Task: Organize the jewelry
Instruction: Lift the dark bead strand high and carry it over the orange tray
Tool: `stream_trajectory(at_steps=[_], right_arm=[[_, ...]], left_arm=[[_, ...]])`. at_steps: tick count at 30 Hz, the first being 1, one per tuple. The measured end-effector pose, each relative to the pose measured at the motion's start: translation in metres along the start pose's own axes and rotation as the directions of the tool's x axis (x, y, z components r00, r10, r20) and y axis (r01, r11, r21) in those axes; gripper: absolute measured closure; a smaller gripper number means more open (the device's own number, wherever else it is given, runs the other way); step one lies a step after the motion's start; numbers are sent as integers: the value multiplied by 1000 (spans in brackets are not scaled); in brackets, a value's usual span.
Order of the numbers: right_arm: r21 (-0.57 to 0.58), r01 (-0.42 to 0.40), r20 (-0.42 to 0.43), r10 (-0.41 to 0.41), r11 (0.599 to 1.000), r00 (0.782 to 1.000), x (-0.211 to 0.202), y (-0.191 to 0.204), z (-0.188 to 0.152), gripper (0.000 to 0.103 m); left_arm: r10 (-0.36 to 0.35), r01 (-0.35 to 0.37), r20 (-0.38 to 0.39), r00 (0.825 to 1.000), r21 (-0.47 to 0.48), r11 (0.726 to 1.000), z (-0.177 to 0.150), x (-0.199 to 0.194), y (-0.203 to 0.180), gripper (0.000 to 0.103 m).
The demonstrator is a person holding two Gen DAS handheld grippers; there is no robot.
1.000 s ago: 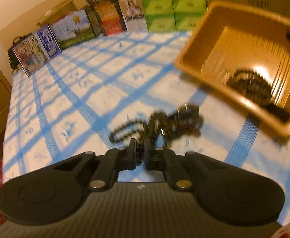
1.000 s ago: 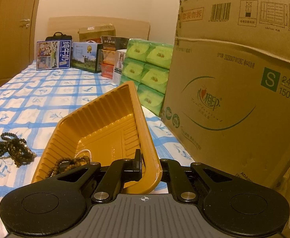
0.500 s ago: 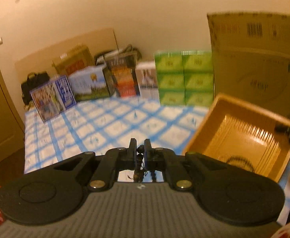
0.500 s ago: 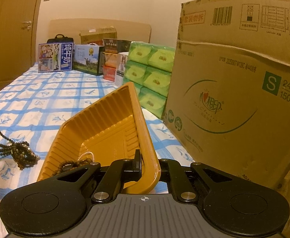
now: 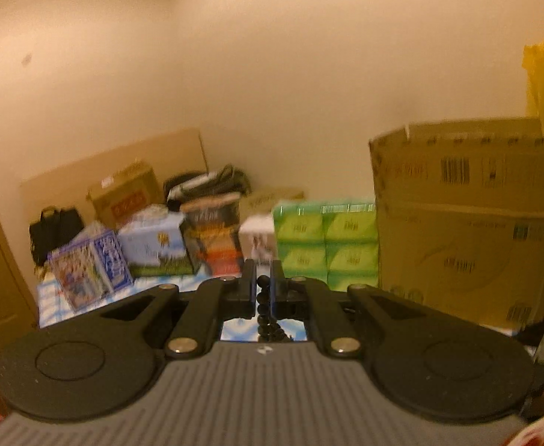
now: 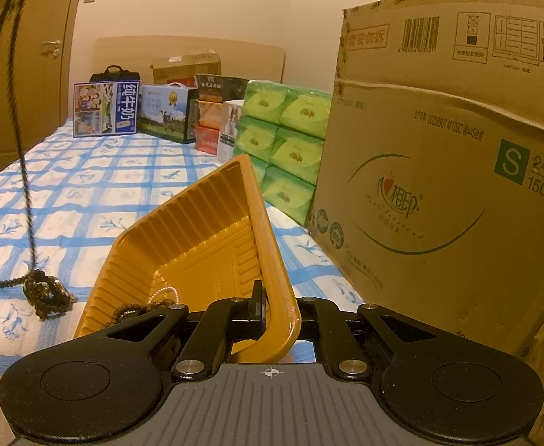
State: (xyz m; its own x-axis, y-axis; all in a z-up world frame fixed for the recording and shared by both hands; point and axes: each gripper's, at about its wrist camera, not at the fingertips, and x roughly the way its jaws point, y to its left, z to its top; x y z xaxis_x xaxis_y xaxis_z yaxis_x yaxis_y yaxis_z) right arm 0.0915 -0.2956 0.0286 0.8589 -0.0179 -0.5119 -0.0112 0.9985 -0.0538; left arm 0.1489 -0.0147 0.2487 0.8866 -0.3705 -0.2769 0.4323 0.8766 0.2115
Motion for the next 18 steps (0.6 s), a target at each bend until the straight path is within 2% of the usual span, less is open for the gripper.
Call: stream_trajectory(at_steps=[6,14,18], right_arm=[[3,-3,4,3,1000,1000,0,1,1,96],[6,-4,6,4,1000,1000,0,0,1,96],[8,-7,7,7,1000,1000,1,0,2,96]], left_arm=[[-25,24,89,996,5,1000,41,-8,-6,97],[-118,121,168,979,-7,993,81,-9,-24,97],[-162,166,181,970,-5,986,93,-4,-38,97]])
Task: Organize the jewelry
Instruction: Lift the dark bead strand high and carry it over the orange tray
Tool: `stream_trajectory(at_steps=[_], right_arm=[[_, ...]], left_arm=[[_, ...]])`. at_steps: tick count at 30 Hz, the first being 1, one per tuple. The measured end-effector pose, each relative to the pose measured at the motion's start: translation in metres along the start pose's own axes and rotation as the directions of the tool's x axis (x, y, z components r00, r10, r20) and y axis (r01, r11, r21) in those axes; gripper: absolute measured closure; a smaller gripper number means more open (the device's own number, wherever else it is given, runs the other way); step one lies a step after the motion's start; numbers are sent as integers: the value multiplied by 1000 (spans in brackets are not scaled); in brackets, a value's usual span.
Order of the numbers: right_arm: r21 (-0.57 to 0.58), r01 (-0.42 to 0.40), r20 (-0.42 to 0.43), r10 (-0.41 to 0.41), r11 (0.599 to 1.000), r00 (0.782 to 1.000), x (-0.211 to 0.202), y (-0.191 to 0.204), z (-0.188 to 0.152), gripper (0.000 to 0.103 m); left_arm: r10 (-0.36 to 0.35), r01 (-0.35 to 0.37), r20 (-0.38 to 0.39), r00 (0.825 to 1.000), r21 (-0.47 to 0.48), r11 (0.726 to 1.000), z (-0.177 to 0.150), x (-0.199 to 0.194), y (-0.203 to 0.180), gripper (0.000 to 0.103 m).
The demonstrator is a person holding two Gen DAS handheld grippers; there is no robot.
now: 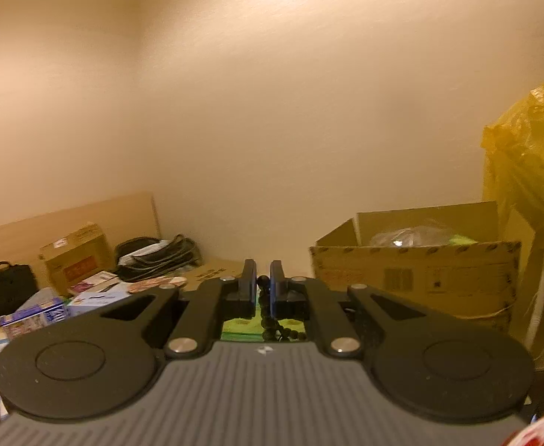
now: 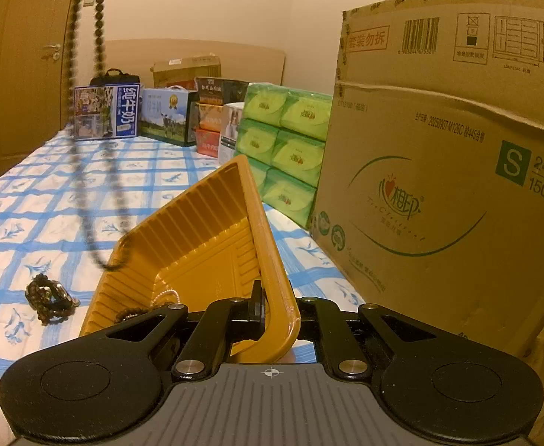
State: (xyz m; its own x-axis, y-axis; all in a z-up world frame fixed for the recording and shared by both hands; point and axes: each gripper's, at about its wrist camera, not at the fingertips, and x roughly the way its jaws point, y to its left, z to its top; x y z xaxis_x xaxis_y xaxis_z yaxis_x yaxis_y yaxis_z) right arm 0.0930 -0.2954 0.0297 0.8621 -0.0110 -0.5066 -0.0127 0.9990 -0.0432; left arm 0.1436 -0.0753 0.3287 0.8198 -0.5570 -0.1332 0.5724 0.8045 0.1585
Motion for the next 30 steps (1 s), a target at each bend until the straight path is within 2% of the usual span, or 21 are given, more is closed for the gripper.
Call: stream_trajectory(at_steps=[4,8,12,19,30], right_arm=[[4,-1,1,1,1000,1000,0,-1,0,96],[9,-3,-1,3,1000,1000,1,-2,-1,96],[12,-3,-1,3,1000,1000,1,-2,-2,96],[18,-4,-3,5,1000,1000,3,-4,-3,96],[23,-5,-8,5,1000,1000,3,-5,-4,96]], left_arm=[[-57,57,-40,998,-15,998,-12,16,-13,97],[-117,112,-139,983,-46,993,-44,41,-28,97],[-157,141,-252,955,-81,987,-87,69,-39,97],[-205,163,-396,895,-137,977,-153,102,-52,97],[-219,135,-541,812,-191,972,-228,127,-65,97]])
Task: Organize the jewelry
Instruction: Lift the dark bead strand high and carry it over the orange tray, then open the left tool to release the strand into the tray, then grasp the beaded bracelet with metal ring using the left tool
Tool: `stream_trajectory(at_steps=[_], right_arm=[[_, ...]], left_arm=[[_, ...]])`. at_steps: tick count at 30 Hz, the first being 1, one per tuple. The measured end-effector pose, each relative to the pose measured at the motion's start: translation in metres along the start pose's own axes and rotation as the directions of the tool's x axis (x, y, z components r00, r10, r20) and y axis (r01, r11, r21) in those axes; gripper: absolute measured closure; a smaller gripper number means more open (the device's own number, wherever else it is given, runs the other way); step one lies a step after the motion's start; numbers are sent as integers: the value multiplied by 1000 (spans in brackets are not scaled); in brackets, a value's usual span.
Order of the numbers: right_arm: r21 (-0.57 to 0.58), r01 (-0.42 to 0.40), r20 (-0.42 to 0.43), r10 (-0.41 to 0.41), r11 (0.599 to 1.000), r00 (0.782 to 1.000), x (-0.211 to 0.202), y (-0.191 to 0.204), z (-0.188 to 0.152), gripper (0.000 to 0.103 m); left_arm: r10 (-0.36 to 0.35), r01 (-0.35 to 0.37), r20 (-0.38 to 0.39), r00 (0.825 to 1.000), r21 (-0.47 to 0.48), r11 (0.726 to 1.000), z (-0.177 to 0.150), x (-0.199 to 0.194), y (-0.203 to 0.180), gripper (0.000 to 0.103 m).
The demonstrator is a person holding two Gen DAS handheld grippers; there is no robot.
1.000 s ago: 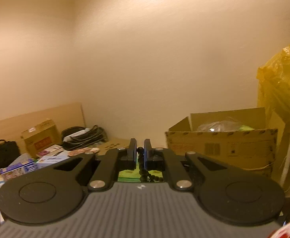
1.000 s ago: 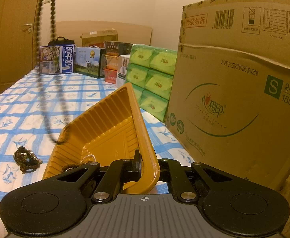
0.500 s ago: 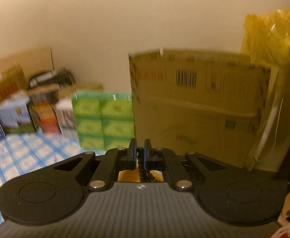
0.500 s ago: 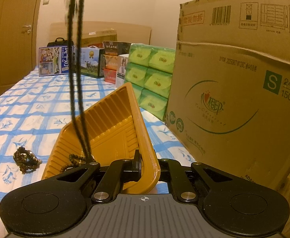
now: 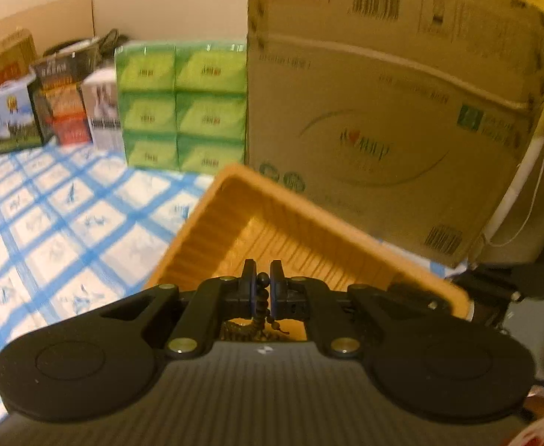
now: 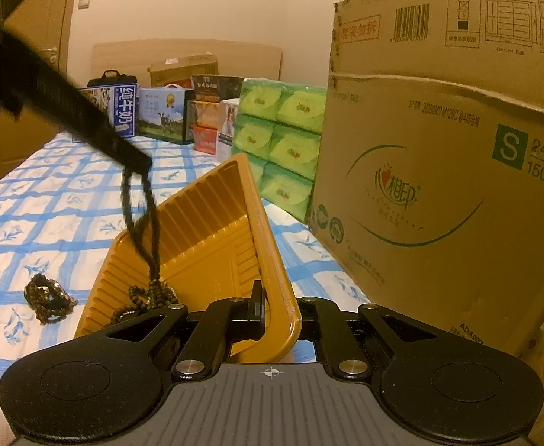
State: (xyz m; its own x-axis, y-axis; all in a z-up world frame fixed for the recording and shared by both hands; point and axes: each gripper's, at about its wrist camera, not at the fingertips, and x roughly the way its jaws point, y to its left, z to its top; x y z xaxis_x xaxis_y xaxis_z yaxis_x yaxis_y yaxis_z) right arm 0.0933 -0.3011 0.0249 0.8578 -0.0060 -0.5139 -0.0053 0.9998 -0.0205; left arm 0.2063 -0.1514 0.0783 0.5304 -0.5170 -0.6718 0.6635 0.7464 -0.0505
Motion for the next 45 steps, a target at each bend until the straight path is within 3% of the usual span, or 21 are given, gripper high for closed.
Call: stream_trajectory(at_steps=[9,10,11,12,20,25,32,39,45], right_arm=[[0,1,-3,-1,1000,1000,2,-1,0,96],[0,2,-4,-2,1000,1000,2,-1,-1,96],[-1,4,-4,-4,1000,1000,2,-2,-1,96],[-1,5,-5,-5,1000,1000,2,-2,-2,96],[3,8,-10,-8,1000,1000,3,-3,-4,96],[8,7,-15,-7,1000,1000,3,-5,-4,96],[6,9,-15,-9,1000,1000,3,-4,-4,96],[7,10,-19,-10,1000,1000,3,-5,-5,96],[5,12,-24,-12,1000,1000,3,-5,-6,97]], left_arm=[[-7,5,-64,998,-24,1000,-15,19,1,96],[-3,1,-67,998,-27,1000,-16,19,1,87],[5,-7,-65,998,-30,1000,-16,18,2,75],[12,-14,-56,998,-31,999,-16,16,3,73],[94,-92,27,995,-84,992,-29,-23,27,72],[232,-220,58,971,-154,963,-57,-56,54,68],[392,-370,33,919,-271,889,-110,-95,89,67],[466,-438,-16,884,-374,817,-155,-117,106,66],[492,-470,-45,870,-380,797,-187,-116,102,66]])
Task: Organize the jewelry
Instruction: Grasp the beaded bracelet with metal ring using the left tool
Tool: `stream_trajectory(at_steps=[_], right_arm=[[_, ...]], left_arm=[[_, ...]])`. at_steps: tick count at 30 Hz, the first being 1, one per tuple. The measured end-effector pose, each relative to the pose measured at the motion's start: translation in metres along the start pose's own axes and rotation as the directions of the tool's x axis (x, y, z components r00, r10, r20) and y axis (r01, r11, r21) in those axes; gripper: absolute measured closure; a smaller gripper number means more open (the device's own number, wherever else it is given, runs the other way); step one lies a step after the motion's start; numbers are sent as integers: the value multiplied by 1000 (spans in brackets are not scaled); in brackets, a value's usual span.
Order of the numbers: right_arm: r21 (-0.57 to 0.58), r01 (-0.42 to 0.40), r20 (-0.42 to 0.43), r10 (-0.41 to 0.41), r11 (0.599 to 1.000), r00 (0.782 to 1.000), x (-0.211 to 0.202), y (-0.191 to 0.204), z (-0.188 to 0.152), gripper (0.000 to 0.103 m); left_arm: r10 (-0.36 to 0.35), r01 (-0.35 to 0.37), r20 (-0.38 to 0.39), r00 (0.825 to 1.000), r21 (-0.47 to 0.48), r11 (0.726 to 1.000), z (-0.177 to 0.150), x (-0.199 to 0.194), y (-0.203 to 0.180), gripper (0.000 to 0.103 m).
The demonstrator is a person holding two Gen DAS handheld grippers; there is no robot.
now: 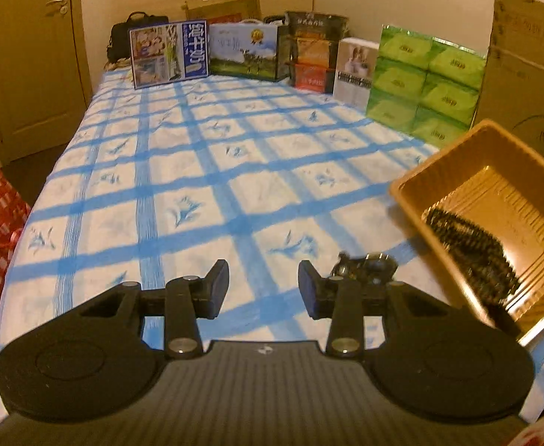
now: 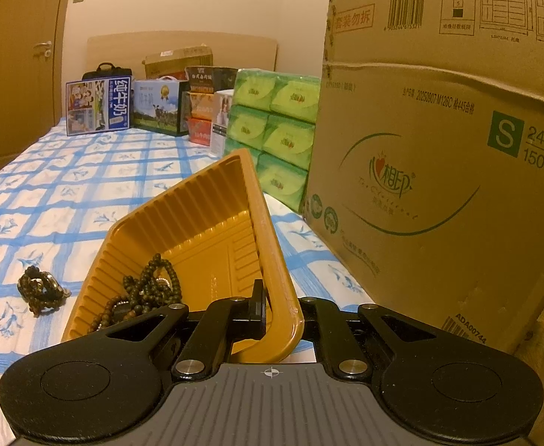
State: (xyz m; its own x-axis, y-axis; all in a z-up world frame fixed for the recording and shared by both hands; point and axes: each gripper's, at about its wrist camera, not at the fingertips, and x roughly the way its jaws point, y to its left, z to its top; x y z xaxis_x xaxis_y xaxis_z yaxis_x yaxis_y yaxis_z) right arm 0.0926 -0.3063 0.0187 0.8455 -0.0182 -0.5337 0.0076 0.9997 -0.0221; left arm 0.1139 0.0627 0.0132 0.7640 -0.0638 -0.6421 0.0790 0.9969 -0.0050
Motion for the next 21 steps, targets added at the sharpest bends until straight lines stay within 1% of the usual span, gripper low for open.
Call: stream_trajectory(at_steps=[4,8,14,16,18,20,21], right_arm=[[3,0,-1,0,1000,1000,0,0,0,97],[-2,2,-2,-2,1000,1000,0,0,0,97],[-8,3,-3,-3,1000,1000,0,0,0,97],[-9,3,-4,-3,1000,1000,0,0,1,97],[-10,4,-3,-4,1000,1000,0,1,0,97],[-9,4,-4,-4,1000,1000,-1,0,1,97],[-11,5,-4,-5,1000,1000,-1,0,1,97]], left_arm=[[-15,15,-24,1000,1,1000,-13,8,-6,66],[-47,47,-35,998,-9,999,-21,17,-17,66],[-75,74,-47,996,-21,997,-23,39,-40,67],[-95,94,-50,994,-30,995,-21,47,-47,67],[-108,106,-49,993,-34,994,-19,54,-54,68],[-116,114,-51,992,-37,993,-17,61,-60,75],[-120,118,-53,991,-42,992,-16,64,-63,76]])
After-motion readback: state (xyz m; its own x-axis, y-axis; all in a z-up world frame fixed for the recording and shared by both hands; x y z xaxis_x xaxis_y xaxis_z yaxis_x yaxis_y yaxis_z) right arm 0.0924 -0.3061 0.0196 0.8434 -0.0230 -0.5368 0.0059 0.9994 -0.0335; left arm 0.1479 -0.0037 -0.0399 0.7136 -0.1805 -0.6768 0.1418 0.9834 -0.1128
